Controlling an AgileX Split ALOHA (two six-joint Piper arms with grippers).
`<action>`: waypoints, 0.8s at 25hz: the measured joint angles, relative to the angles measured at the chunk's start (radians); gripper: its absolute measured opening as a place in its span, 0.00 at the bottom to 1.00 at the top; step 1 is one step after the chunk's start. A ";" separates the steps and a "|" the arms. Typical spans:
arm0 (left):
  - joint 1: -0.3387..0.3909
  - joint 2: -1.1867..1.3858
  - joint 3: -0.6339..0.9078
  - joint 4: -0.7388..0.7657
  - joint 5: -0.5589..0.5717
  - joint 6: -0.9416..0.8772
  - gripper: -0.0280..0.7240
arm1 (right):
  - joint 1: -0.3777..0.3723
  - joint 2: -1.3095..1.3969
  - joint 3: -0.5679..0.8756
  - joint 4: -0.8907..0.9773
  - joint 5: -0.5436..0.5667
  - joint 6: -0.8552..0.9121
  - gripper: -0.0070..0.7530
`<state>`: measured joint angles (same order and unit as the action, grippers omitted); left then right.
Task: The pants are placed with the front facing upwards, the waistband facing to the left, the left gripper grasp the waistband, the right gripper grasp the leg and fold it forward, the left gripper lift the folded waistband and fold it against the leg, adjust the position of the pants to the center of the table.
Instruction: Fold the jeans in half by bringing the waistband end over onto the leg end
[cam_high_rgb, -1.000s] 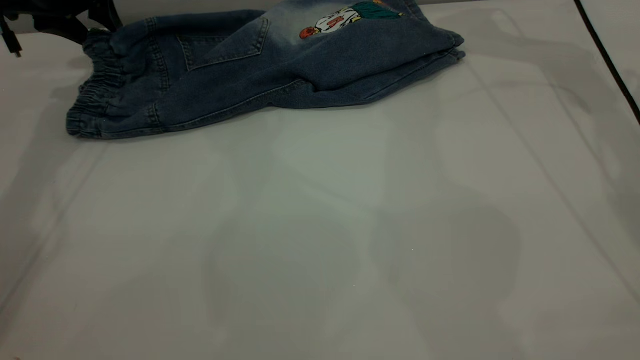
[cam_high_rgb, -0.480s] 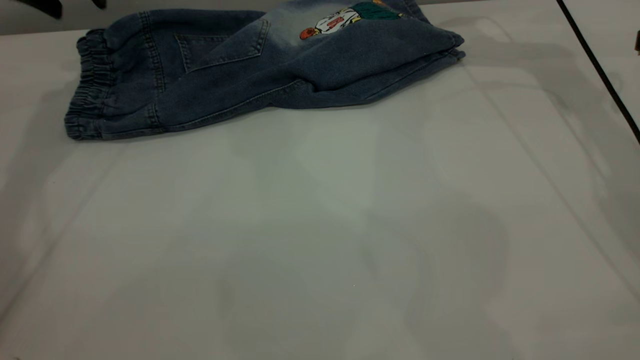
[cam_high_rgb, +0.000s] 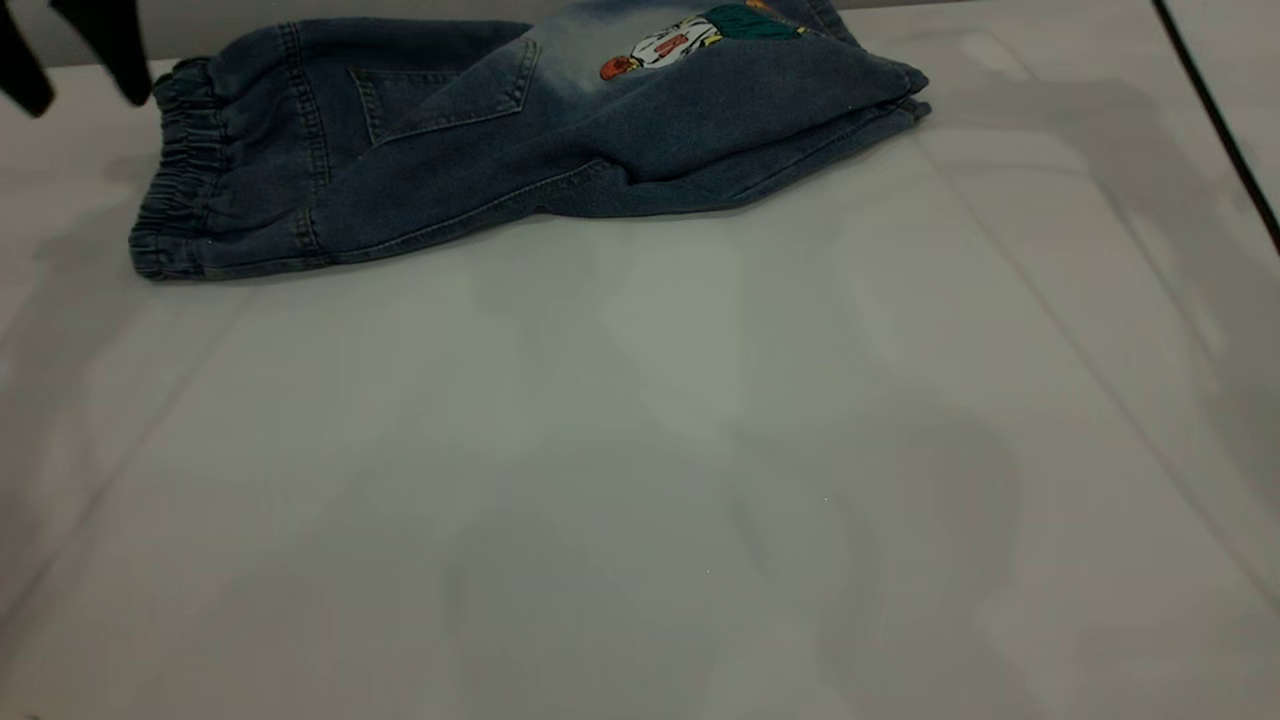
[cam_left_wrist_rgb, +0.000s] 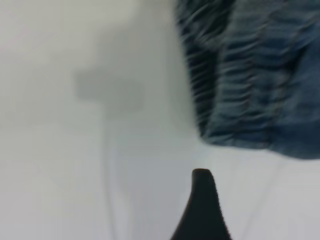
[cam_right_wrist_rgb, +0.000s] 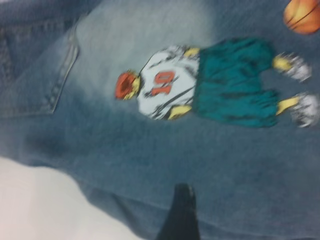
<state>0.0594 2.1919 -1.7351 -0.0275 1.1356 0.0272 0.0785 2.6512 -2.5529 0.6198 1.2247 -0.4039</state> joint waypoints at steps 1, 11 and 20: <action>0.002 0.001 0.000 0.011 0.000 -0.021 0.71 | 0.000 0.000 -0.011 0.000 0.000 0.013 0.76; 0.031 -0.038 0.028 -0.033 0.005 -0.045 0.71 | 0.001 0.000 -0.018 0.005 -0.003 0.064 0.76; 0.031 -0.265 0.028 0.074 -0.020 -0.097 0.71 | 0.001 -0.017 -0.018 -0.010 -0.003 0.082 0.76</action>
<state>0.0899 1.9267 -1.7073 0.0469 1.1157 -0.0702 0.0796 2.6343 -2.5714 0.6100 1.2219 -0.3216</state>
